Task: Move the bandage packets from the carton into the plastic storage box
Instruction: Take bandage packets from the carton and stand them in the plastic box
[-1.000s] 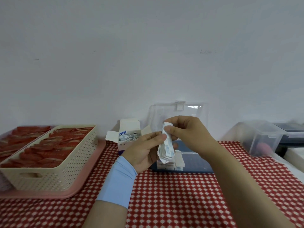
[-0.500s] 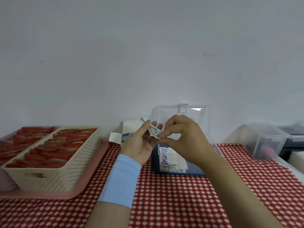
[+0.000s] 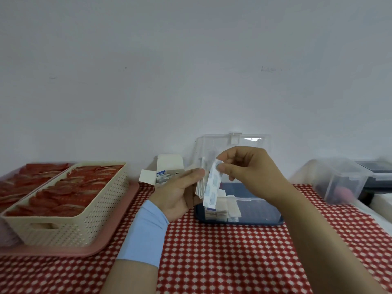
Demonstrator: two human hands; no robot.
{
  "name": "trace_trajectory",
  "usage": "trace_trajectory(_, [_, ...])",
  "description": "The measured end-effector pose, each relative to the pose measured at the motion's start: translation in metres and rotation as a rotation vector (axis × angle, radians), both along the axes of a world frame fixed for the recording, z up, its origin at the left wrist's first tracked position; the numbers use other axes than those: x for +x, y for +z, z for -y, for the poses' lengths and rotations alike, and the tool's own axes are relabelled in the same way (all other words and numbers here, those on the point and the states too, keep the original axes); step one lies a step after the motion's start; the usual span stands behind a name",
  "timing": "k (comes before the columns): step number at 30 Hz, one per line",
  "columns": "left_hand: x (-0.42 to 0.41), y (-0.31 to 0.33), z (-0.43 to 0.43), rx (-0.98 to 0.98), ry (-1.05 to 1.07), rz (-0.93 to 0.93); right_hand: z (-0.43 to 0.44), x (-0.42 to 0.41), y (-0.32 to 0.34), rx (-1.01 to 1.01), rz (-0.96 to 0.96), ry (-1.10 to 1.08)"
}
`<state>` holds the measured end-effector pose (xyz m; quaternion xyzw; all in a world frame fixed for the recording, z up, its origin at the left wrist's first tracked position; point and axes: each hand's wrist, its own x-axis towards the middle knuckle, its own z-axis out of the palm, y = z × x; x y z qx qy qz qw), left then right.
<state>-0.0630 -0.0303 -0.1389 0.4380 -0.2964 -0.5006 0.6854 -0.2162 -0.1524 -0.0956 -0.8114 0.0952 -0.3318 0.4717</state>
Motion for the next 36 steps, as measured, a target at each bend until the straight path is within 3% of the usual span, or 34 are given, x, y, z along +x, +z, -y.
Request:
trace_trajectory(4, [-0.010,0.000,0.004,-0.035,-0.042,-0.036,0.000,0.007,-0.005,-0.118,-0.005,-0.109])
trace_trajectory(10, [-0.016,-0.002,0.011,-0.054,-0.009,-0.094,-0.006,0.014,-0.012,-0.101,0.035,-0.268])
trace_trajectory(12, [-0.016,-0.003,0.013,-0.062,0.016,-0.082,-0.006,0.014,-0.014,-0.232,0.012,-0.341])
trace_trajectory(15, [-0.012,-0.004,0.011,-0.088,0.040,-0.080,-0.004,0.007,-0.010,-0.333,-0.048,-0.202])
trace_trajectory(18, [-0.011,-0.004,0.009,-0.091,0.024,-0.062,-0.009,0.000,-0.006,-0.411,-0.242,-0.037])
trace_trajectory(25, [-0.019,-0.003,0.012,-0.108,0.033,-0.083,-0.008,0.007,-0.012,-0.547,-0.217,-0.067])
trace_trajectory(27, [-0.018,-0.004,0.011,-0.098,0.018,-0.077,-0.008,0.005,-0.012,-0.483,-0.237,-0.024])
trace_trajectory(31, [-0.015,-0.005,0.006,-0.103,-0.028,-0.050,-0.005,0.004,-0.010,-0.015,-0.074,0.115])
trace_trajectory(36, [-0.013,-0.004,-0.001,-0.081,-0.106,0.015,0.002,0.004,-0.008,0.042,-0.113,0.012])
